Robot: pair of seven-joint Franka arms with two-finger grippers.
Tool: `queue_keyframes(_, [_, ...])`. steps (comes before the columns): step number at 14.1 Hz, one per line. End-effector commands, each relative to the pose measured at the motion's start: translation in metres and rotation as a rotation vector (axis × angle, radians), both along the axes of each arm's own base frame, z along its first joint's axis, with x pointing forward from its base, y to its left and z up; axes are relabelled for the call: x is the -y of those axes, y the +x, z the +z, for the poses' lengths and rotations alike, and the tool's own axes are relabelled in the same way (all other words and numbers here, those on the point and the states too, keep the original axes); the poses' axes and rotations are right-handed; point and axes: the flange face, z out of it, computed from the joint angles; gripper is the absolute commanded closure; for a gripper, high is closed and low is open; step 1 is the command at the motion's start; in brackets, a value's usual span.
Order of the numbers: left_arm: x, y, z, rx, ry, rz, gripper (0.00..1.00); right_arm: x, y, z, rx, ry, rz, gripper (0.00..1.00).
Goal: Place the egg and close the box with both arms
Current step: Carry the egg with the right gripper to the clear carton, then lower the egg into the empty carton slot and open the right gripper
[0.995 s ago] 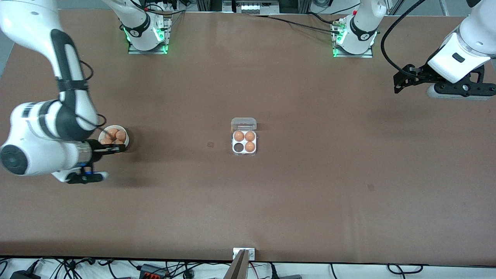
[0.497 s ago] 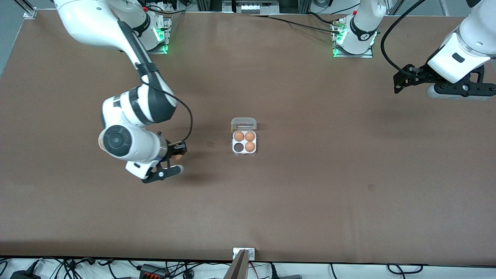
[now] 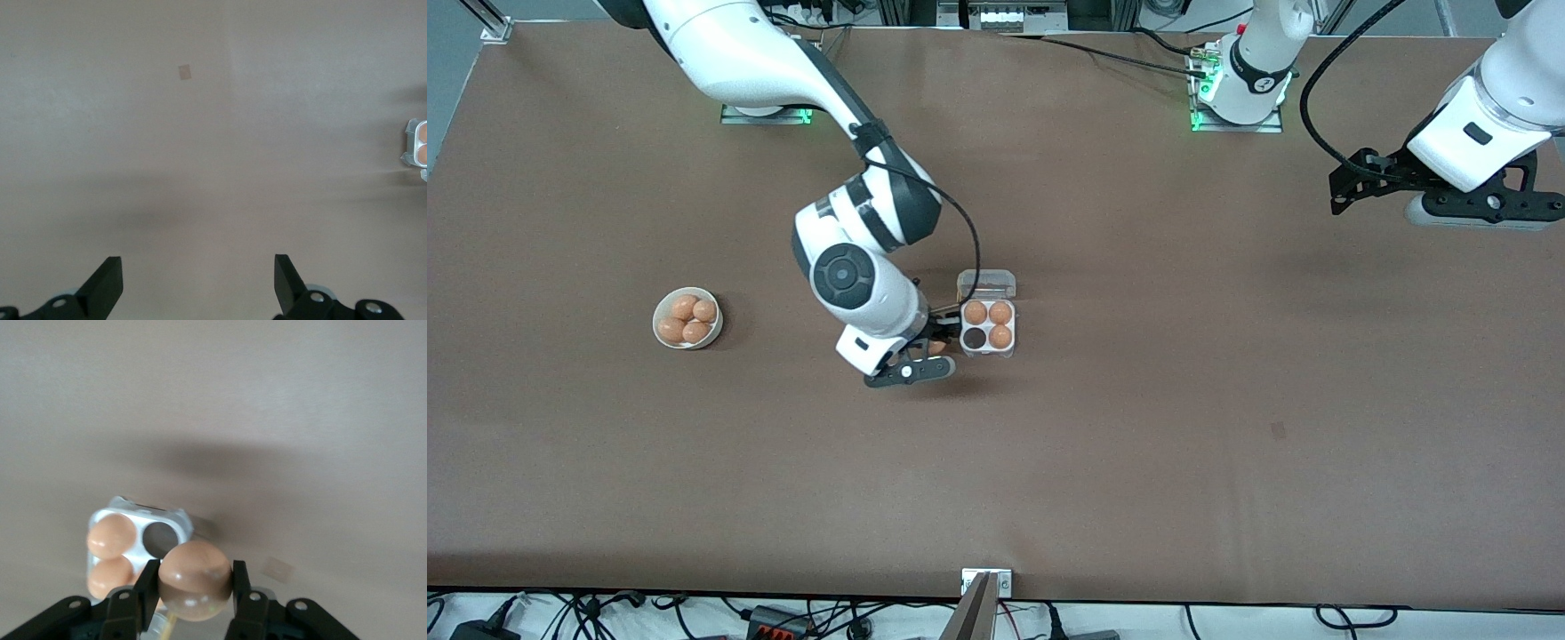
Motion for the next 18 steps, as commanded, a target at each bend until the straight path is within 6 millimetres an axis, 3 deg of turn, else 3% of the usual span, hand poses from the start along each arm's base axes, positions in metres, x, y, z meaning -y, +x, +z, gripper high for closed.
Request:
queue_keyframes(1, [-0.001,0.000,0.001,0.002,-0.012,-0.019,0.00,-0.023,-0.006,-0.020,0.018,0.020,-0.053,0.76])
queue_keyframes(5, [-0.001,0.000,0.002,0.003,-0.012,-0.019,0.00,-0.046,-0.018,-0.043,0.041,0.036,-0.072,0.76])
queue_keyframes(10, [-0.001,0.000,0.002,0.003,-0.012,-0.019,0.00,-0.044,-0.020,-0.052,0.031,0.019,-0.068,0.76])
queue_keyframes(12, [-0.001,0.000,0.001,0.002,-0.012,-0.019,0.00,-0.043,-0.021,-0.056,0.026,0.017,-0.065,0.69])
queue_keyframes(13, [-0.001,0.000,0.001,0.001,-0.012,-0.019,0.00,-0.043,-0.021,-0.060,0.021,0.016,-0.067,0.56])
queue_keyframes(14, [-0.001,0.000,0.002,0.005,-0.012,-0.019,0.00,-0.044,-0.022,-0.060,0.018,0.020,-0.077,0.03])
queue_keyframes(18, [-0.001,0.000,0.001,0.003,-0.012,-0.019,0.00,-0.043,-0.018,-0.033,0.029,0.018,-0.120,0.00])
